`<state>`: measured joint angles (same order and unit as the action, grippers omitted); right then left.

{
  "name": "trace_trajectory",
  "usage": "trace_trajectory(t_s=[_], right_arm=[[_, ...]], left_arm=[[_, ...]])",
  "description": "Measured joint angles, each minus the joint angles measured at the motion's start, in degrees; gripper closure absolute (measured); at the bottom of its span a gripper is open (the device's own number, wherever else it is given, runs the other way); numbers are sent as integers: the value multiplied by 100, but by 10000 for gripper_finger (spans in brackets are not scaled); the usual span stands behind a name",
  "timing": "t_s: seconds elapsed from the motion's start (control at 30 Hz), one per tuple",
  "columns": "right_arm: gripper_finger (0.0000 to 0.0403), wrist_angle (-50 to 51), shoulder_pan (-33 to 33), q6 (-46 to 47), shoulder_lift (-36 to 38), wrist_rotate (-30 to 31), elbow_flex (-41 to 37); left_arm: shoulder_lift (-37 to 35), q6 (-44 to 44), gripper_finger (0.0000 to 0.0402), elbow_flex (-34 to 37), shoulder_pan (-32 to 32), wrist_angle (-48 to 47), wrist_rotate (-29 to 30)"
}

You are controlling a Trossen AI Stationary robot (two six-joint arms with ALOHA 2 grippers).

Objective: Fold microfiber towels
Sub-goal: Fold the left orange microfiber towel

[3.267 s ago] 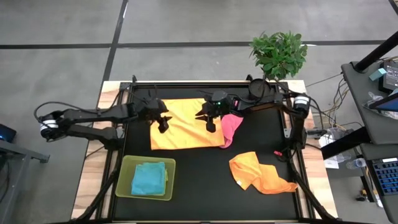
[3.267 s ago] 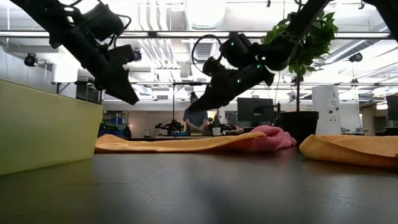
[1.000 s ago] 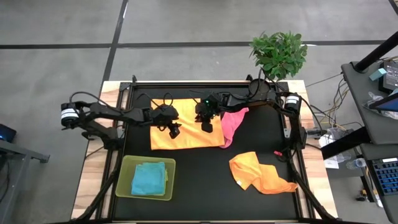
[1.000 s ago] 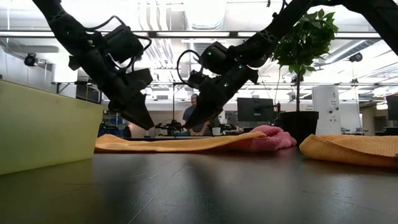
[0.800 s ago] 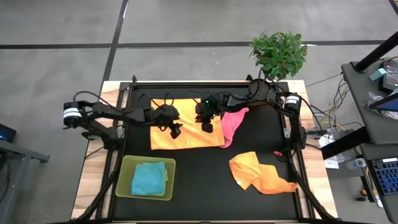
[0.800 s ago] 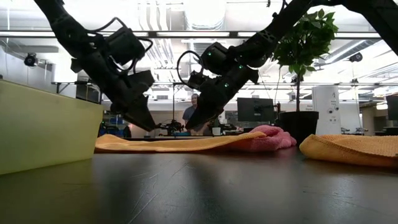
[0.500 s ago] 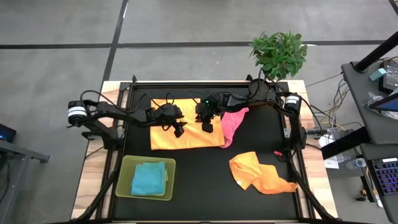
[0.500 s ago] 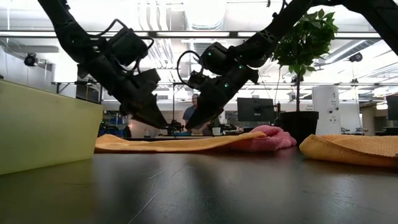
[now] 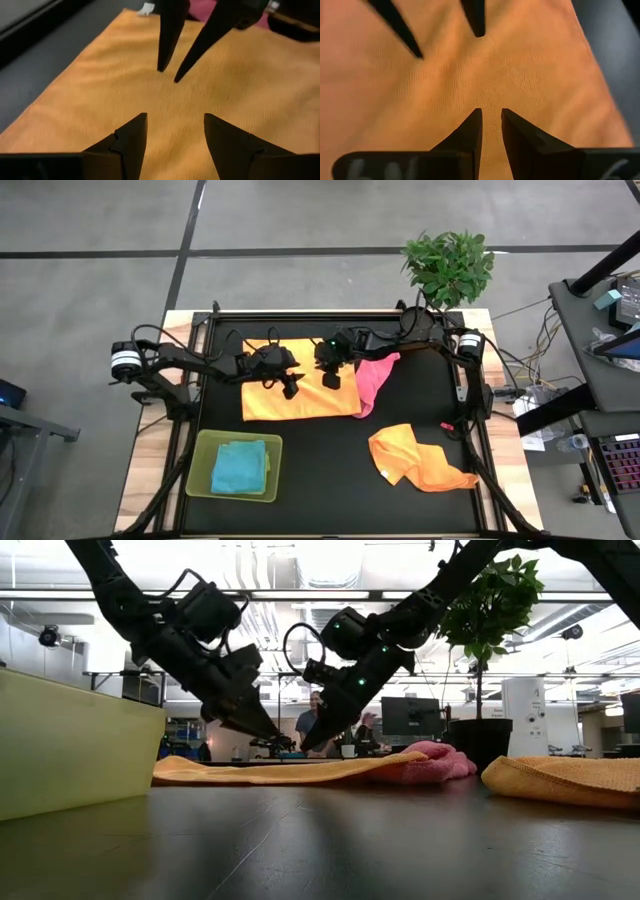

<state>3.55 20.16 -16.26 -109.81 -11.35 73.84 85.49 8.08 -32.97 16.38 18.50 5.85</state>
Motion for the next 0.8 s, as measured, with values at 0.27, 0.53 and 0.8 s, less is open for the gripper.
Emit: trace_trajectory(t_s=[0.27, 0.53, 0.8], right_arm=[[307, 1603, 231, 1573, 106, 539, 568], [222, 2888, 410, 2367, 148, 640, 580], [156, 3618, 466, 2644, 150, 699, 520]], left_arm=[[0, -168, 221, 5, 0, 60, 4], [0, -272, 221, 13, 0, 55, 13], [0, -267, 221, 22, 0, 51, 35]])
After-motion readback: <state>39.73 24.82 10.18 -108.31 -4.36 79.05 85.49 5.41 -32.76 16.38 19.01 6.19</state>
